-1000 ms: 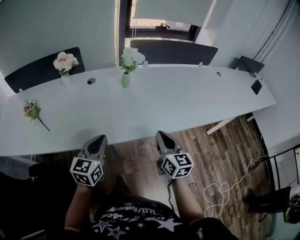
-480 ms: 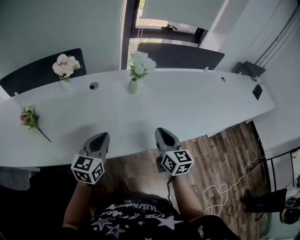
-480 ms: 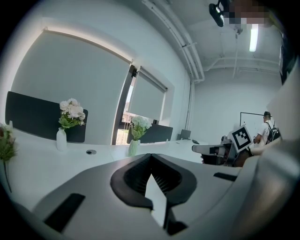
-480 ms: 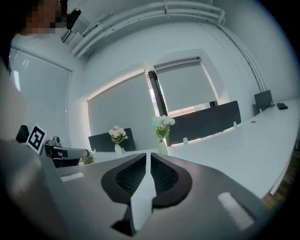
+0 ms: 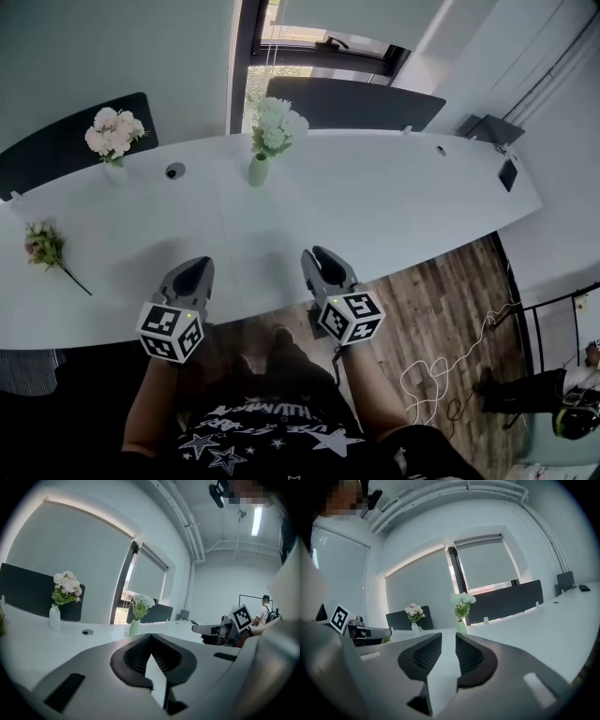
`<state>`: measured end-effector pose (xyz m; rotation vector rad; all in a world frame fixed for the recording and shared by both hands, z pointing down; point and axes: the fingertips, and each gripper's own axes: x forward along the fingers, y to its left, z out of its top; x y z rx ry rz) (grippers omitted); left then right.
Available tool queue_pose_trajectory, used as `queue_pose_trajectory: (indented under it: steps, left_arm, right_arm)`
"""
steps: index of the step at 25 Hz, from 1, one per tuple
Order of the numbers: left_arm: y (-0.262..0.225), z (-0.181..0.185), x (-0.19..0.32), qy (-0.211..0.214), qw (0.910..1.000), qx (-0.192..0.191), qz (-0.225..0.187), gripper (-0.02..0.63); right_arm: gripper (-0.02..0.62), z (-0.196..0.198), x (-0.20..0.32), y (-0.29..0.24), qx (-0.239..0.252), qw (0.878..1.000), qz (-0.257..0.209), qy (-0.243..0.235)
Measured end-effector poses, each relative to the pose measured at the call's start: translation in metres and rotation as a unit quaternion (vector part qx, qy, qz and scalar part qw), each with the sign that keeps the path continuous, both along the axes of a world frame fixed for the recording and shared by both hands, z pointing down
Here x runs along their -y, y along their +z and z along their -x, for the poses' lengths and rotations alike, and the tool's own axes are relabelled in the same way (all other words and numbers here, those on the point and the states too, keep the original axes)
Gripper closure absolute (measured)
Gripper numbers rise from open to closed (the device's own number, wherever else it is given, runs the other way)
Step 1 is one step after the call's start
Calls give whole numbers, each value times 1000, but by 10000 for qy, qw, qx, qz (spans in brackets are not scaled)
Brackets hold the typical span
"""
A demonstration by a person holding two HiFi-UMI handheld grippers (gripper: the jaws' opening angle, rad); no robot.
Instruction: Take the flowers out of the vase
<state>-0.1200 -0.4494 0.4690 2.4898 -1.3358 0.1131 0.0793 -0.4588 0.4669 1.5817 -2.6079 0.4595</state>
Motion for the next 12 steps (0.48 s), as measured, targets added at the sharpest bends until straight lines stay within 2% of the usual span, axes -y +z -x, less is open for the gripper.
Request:
queue_pose_trajectory:
  steps: [2,8,12]
  left_arm:
    - [-1,-1,8,-73,10000,10,-17,597]
    - [-9,4,31,-447,9990,27,-35,597]
    - [-10,8,53,-676,9977,88,-42,597]
  right_arm:
    - [512,-1,12,3,46,10000,13,-80]
    - [366,6,65,2,254,9990,38,-357]
    - [304,21,98,0,344,9974,24,-640]
